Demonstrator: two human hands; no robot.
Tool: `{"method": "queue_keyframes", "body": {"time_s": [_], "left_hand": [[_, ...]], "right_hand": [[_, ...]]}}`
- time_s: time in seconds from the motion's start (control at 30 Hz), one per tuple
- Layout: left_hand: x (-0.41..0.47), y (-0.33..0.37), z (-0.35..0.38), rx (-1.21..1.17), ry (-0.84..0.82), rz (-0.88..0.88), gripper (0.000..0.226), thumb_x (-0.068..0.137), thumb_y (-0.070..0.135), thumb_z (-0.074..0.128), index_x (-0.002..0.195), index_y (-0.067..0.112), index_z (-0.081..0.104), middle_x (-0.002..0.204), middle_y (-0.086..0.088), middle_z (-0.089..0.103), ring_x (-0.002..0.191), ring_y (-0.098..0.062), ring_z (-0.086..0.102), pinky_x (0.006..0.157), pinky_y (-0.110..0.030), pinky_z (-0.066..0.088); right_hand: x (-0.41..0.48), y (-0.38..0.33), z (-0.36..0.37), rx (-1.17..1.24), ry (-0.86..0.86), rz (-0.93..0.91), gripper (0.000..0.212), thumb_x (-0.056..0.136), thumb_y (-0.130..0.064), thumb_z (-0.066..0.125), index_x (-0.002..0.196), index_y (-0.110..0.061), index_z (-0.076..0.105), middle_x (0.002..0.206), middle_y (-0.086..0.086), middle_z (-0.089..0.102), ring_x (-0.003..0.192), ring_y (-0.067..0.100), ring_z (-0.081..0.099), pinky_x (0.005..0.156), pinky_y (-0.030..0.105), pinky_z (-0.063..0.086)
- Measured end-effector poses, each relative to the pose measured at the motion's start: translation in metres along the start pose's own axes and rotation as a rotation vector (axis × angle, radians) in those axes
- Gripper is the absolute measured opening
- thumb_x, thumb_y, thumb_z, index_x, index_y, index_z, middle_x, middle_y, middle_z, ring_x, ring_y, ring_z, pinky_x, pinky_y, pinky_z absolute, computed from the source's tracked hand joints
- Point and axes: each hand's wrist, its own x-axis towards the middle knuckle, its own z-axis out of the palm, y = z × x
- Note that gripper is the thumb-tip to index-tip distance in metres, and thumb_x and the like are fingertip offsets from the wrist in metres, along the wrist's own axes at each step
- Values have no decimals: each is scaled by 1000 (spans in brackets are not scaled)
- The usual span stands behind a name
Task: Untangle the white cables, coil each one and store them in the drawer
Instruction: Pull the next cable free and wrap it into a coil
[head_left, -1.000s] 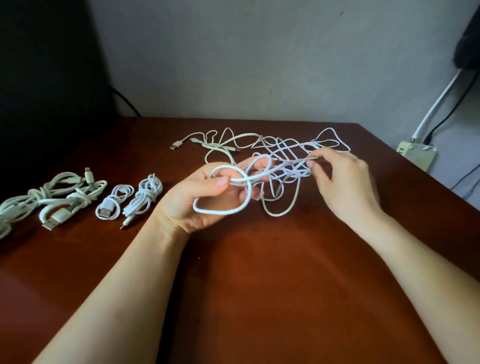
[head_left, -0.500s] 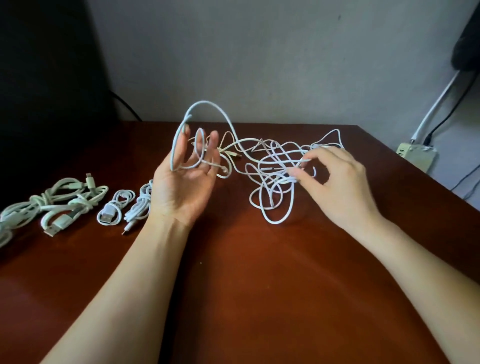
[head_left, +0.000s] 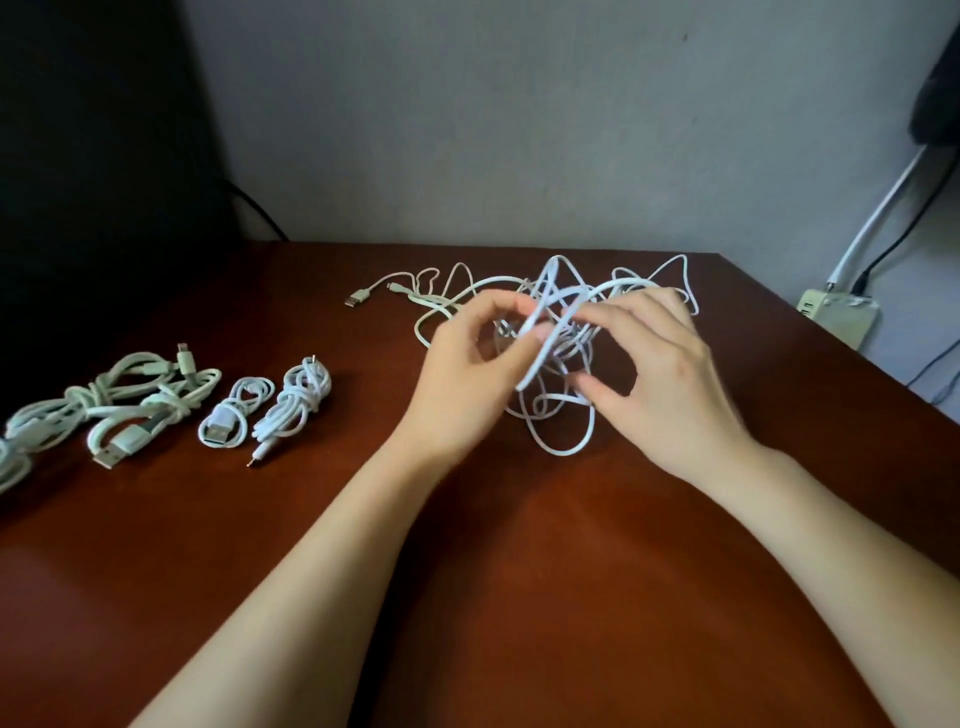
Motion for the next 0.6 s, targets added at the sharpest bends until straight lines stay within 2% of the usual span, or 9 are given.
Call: {"method": "queue_keyframes", "body": {"time_s": [0.1, 0.2, 0.27, 0.4, 0.47, 0.53, 0.6], "left_hand": [[-3, 3, 5, 109, -82, 53, 25, 86, 4, 67, 110, 9, 59, 99, 7, 66, 91, -9, 65, 86, -31, 54], [-5, 5, 7, 165, -89, 51, 20, 87, 4, 67, 100, 16, 57, 89, 13, 65, 84, -2, 64, 80, -21, 51], [-6, 5, 8, 193, -99, 51, 16, 87, 4, 66, 96, 13, 56, 84, 13, 63, 79, -1, 62, 76, -20, 50], [-5, 8, 6, 213, -108, 36, 7, 88, 8, 66, 89, 14, 62, 73, 13, 62, 64, 3, 59, 63, -14, 46], [-4, 8, 6, 245, -124, 21, 5, 88, 12, 67, 87, 16, 67, 75, 13, 65, 67, 3, 60, 65, -14, 45], [-4, 9, 7, 259, -153, 19, 5, 89, 14, 66, 88, 14, 70, 83, 7, 69, 75, 0, 63, 73, -20, 50], [-4, 12, 6, 224, -201, 10, 10, 92, 13, 62, 87, 14, 71, 84, 6, 69, 72, 3, 61, 70, -15, 48]], "right_hand": [[0, -1, 1, 25, -16, 20, 51, 69, -1, 78, 117, -3, 62, 106, 8, 62, 105, 18, 46, 97, 11, 28], [0, -5, 0, 57, -21, 37, 51, 69, 0, 76, 118, -5, 61, 106, 5, 62, 105, 16, 46, 97, 7, 27], [0, -9, 0, 49, -30, 46, 50, 71, -3, 74, 119, -6, 59, 105, 3, 62, 105, 14, 45, 96, 6, 26], [0, -12, 0, -51, -23, 29, 43, 78, -24, 56, 118, -9, 61, 103, 4, 61, 102, 19, 47, 95, 21, 33], [0, -11, -1, -84, -24, 17, 42, 78, -27, 52, 114, -10, 64, 98, 4, 62, 99, 20, 47, 92, 26, 36], [1, -8, -1, -134, -20, 21, 37, 78, -28, 52, 107, -10, 67, 93, 4, 62, 96, 22, 48, 89, 28, 36], [1, -5, 0, -179, -13, 53, 28, 77, -26, 62, 102, -14, 68, 91, 3, 62, 95, 24, 50, 87, 29, 34]]}}
